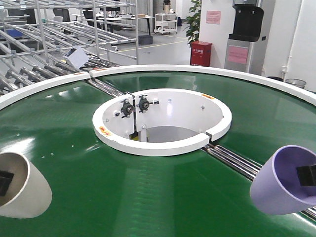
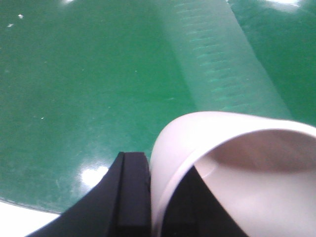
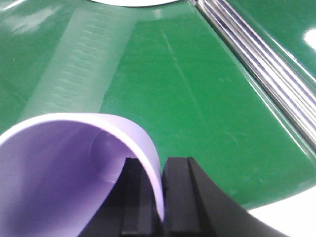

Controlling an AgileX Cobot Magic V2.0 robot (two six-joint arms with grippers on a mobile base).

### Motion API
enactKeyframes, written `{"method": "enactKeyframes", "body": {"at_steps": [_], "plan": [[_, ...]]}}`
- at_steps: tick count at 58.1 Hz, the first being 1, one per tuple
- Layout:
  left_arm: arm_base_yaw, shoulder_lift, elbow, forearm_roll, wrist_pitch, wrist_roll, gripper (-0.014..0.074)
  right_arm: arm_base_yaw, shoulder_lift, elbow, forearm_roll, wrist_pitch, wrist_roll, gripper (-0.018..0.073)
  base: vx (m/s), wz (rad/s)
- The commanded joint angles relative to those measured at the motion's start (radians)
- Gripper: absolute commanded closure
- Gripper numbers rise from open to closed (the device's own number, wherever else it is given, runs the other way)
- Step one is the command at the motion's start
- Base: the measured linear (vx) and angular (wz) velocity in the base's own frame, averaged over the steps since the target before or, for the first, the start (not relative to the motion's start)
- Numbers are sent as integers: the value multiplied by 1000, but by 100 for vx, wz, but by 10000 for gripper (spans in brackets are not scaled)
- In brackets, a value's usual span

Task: Grab cup from conveyor and place in blue bin
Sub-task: 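Drive the base with both cups held to the blue bin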

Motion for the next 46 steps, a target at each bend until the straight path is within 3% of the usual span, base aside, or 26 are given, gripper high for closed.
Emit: {"method": "enactKeyframes", "body": {"at_steps": [1, 19, 46], "plan": [[-7, -20, -34, -16, -62, -11, 601, -3, -16, -31, -7, -68, -4, 568, -6, -12], [-7, -21, -34, -16, -62, -11, 601, -3, -16, -31, -7, -68, -4, 568, -9, -24], [-7, -21, -34, -16, -62, -11, 601, -3, -16, -31, -7, -68, -4, 568, -12, -47]]}}
